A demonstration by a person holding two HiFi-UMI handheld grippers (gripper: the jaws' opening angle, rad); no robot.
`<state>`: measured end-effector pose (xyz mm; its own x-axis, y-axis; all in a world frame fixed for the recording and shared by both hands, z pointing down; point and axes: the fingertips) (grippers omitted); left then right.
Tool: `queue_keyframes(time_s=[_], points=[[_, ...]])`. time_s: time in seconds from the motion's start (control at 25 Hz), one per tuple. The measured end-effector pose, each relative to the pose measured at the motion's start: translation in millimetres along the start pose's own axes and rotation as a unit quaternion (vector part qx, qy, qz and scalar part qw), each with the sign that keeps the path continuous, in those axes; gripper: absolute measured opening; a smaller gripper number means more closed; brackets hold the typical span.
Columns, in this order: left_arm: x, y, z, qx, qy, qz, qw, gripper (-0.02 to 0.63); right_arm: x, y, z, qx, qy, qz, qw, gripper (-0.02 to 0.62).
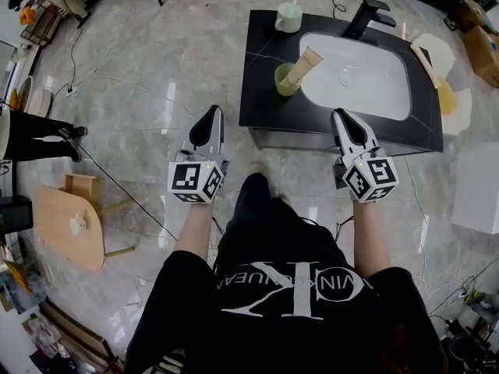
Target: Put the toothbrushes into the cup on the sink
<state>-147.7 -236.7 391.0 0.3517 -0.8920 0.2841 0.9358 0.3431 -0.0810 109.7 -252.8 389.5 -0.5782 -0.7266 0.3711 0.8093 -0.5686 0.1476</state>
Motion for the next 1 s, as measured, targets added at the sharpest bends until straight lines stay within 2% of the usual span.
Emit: queue_keyframes(time_s=[1.0], points=[[-34.2,9.4,-24.6,0.019,0.034,-0.018,0.9991,0.011,-36.3,-11.1,-23.2,-0.023,0.047,0.000,0.999,0.034]])
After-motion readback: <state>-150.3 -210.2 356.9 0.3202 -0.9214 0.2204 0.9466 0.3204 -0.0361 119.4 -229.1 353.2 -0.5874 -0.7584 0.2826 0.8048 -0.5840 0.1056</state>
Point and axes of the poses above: the fingertips, and each gripper's own axes: x forward along the fingers, y to its right, z out of its underside, and after that the axes turned 14 degrees about -y, right-handed
